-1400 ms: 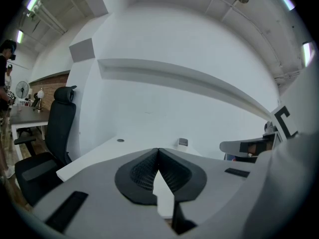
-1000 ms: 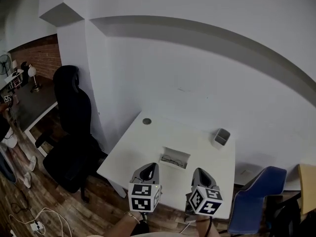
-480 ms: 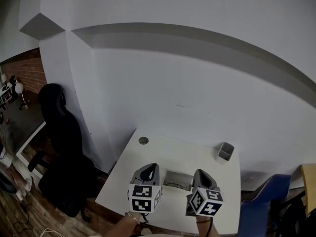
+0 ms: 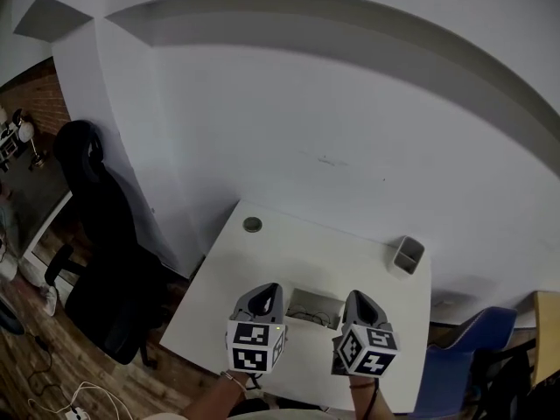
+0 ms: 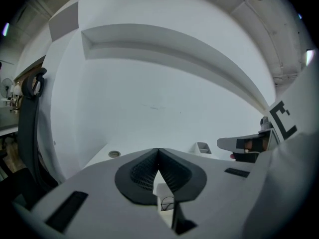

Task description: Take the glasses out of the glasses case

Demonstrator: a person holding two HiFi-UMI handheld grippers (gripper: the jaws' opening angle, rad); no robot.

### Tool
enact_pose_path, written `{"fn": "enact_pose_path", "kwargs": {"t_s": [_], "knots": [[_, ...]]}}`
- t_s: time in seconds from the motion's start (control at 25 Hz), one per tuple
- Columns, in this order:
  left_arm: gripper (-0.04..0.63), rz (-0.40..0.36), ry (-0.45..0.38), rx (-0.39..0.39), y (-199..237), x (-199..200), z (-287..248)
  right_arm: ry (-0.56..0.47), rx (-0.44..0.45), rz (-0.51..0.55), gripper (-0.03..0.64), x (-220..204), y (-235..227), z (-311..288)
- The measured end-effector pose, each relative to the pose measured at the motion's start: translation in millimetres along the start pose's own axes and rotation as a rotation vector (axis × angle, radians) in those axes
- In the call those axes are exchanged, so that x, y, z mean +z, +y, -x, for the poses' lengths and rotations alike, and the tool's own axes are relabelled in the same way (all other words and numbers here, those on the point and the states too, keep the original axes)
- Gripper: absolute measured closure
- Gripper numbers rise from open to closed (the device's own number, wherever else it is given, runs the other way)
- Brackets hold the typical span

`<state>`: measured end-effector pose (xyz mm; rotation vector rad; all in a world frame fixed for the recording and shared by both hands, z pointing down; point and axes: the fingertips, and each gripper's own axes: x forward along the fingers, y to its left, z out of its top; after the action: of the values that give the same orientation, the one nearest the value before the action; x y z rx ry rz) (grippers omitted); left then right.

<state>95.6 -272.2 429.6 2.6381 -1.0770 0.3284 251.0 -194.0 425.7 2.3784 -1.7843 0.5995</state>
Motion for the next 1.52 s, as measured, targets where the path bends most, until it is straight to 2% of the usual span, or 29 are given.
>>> {"fn": "enact_pose_path", "kwargs": {"t_s": [0.2,0.48,1.08,1.24,1.52], "knots": [[0.578,0.028,0.019,0.033,6,-8,-7,0.048,0.028,0.014,0.584,-11,-1,-9],[0.578,0.075,0.09,0.077,14,-43,-10,0.134,0.07,0.055,0.584,-35,-4,-19],[0.578,0.102,0.288,0.127,16,-137,-2,0.373,0.173,0.048,0.584,-138,9,-30],[0.578,0.109,0.3,0.136,18,-147,2,0.399,0.197,0.062,0.584,-148,11,-28],[0.578,0.121,0.288,0.158,25,-148,4,0.501,0.333,0.17,0.583,-158,20,-35]]}}
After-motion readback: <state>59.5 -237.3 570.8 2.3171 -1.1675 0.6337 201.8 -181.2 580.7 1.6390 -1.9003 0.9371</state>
